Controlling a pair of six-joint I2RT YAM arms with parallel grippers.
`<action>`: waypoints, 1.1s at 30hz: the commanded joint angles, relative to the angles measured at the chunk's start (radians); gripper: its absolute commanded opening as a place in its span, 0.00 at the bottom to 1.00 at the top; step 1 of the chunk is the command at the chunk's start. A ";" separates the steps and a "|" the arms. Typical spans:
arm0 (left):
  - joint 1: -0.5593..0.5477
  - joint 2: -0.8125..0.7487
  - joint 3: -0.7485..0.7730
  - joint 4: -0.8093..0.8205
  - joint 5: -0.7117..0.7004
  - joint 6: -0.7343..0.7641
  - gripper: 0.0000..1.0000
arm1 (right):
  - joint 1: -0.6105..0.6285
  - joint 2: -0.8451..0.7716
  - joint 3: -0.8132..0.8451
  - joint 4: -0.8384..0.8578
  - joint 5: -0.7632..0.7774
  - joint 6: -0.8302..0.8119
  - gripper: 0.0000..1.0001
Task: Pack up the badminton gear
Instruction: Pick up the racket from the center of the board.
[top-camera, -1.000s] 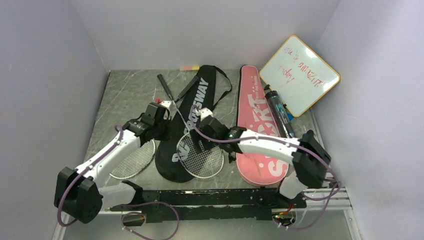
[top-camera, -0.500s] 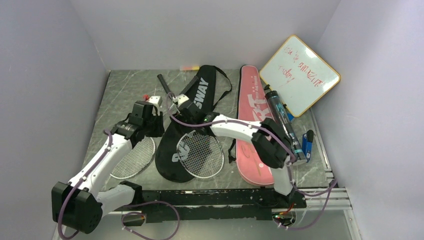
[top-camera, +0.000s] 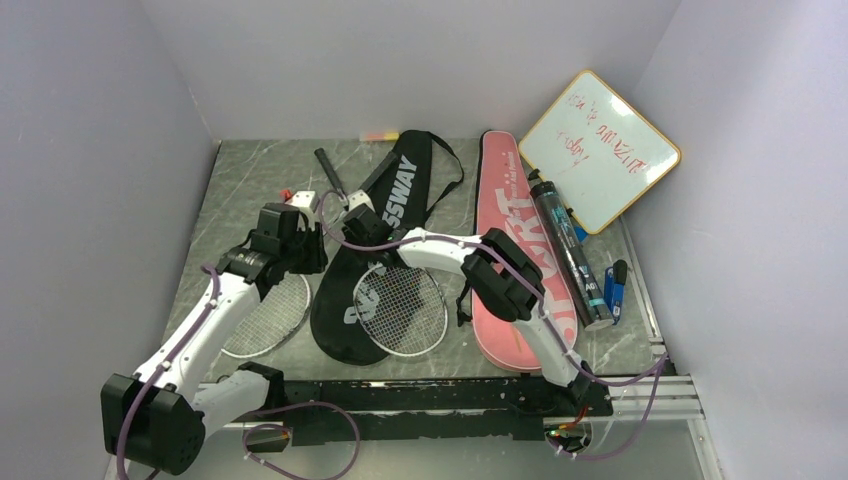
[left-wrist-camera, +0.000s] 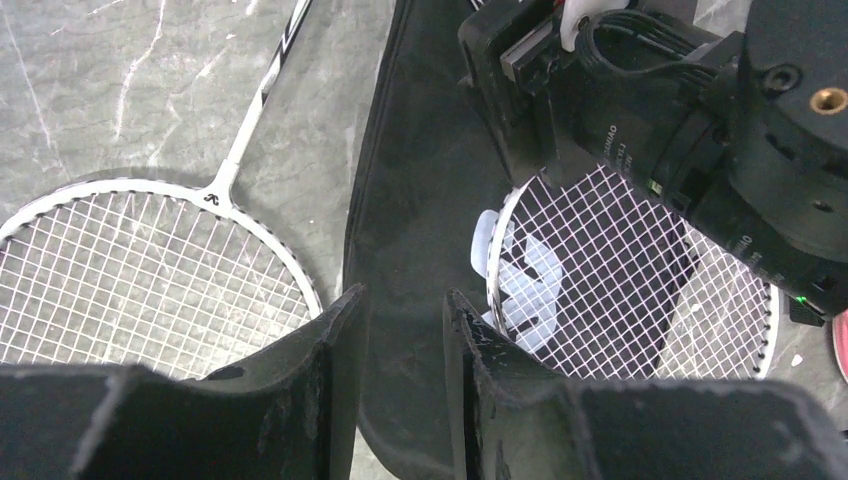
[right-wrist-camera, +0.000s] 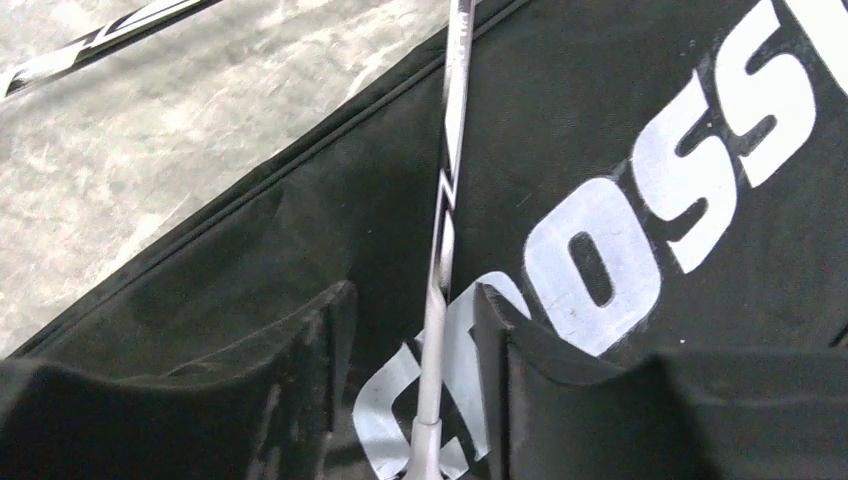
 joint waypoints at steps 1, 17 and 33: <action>0.014 -0.006 -0.002 0.043 0.048 0.034 0.38 | -0.007 0.001 0.052 -0.012 0.036 -0.019 0.39; 0.025 0.005 -0.009 0.050 0.085 0.037 0.38 | -0.022 -0.358 -0.104 -0.306 0.345 0.156 0.00; 0.025 0.048 -0.017 0.063 0.144 0.046 0.39 | 0.000 -0.420 -0.047 -0.453 0.574 0.307 0.00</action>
